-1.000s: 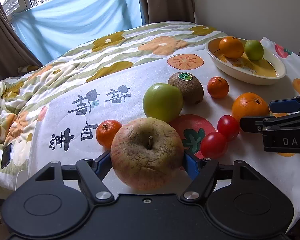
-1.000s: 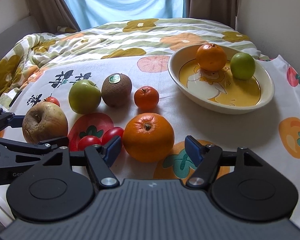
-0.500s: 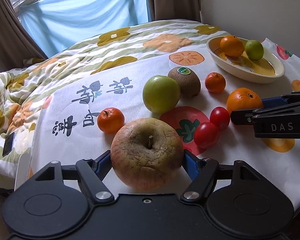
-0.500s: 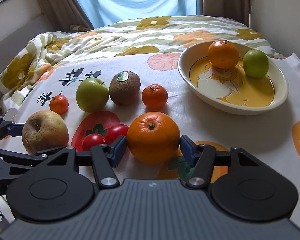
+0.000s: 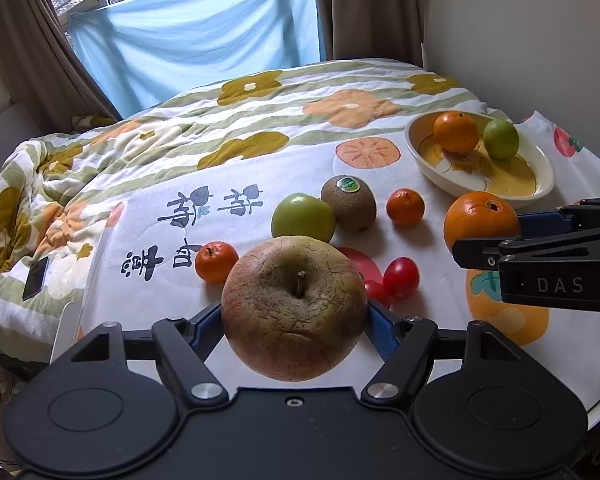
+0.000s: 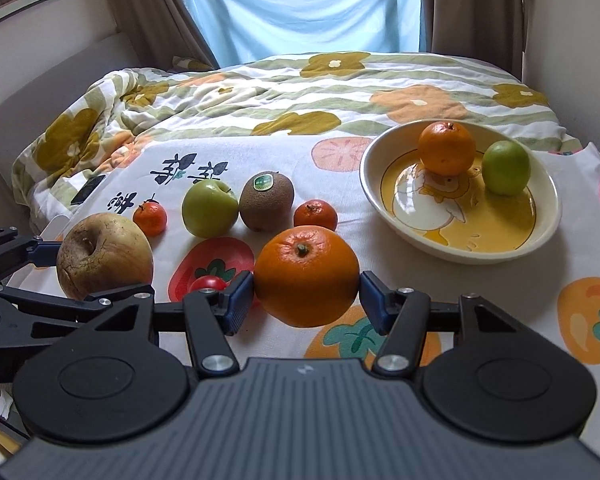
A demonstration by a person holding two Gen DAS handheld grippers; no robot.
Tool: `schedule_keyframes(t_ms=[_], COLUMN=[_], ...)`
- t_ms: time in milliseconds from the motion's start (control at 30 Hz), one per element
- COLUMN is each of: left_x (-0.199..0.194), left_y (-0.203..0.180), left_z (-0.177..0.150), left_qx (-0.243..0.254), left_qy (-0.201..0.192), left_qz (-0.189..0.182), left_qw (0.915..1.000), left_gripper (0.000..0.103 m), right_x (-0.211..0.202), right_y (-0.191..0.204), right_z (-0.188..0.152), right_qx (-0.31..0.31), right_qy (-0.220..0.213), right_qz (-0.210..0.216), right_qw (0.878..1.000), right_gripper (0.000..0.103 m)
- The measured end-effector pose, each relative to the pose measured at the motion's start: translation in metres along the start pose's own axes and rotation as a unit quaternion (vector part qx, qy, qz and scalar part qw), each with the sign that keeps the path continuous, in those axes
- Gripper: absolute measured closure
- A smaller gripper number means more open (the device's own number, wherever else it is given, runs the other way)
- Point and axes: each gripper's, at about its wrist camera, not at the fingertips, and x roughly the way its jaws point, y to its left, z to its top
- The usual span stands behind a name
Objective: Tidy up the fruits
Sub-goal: 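Carry the apple and orange into the bowl and release both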
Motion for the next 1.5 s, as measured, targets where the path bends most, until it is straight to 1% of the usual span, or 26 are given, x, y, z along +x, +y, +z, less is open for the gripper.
schedule_keyframes(t_ms=[233,367,567,700,900,1133,1500], left_x=[-0.03,-0.04,-0.048,-0.046,-0.023,0.02,0.081], left_y=[-0.028,-0.05,-0.084,-0.105,-0.125,-0.136,-0.142], left_z=[0.019,0.028,0.046,0.061,0.086,0.113,0.137], left_qx=[-0.015,-0.021,-0.034,-0.03,-0.011,0.013,0.025], left_qy=[-0.012,-0.018,-0.028,-0.038,-0.041,-0.036,0.005], left_qz=[0.012,0.014,0.002,-0.006,-0.019,-0.039,-0.055], left_qw=[0.9997,0.9995,0.999,0.9988,0.9989,0.9985,0.9982], left_gripper=[0.026,0.026,0.026,0.026,0.026,0.026,0.026], right_x=[-0.035,-0.055,-0.079,-0.09,-0.084,-0.058,-0.014], right_y=[-0.022,-0.04,-0.072,-0.098,-0.13,-0.154,-0.166], right_z=[0.012,0.019,0.029,0.036,0.046,0.055,0.068], right_qx=[-0.007,-0.014,-0.022,-0.023,-0.026,-0.011,0.009], right_qy=[-0.012,-0.023,-0.038,-0.044,-0.043,-0.04,-0.013], right_qz=[0.014,0.019,0.015,0.005,-0.016,-0.043,-0.053], right_qw=[1.0,0.999,0.999,0.999,0.999,0.998,0.998], right_gripper=[0.031,0.031,0.031,0.031,0.031,0.031,0.031])
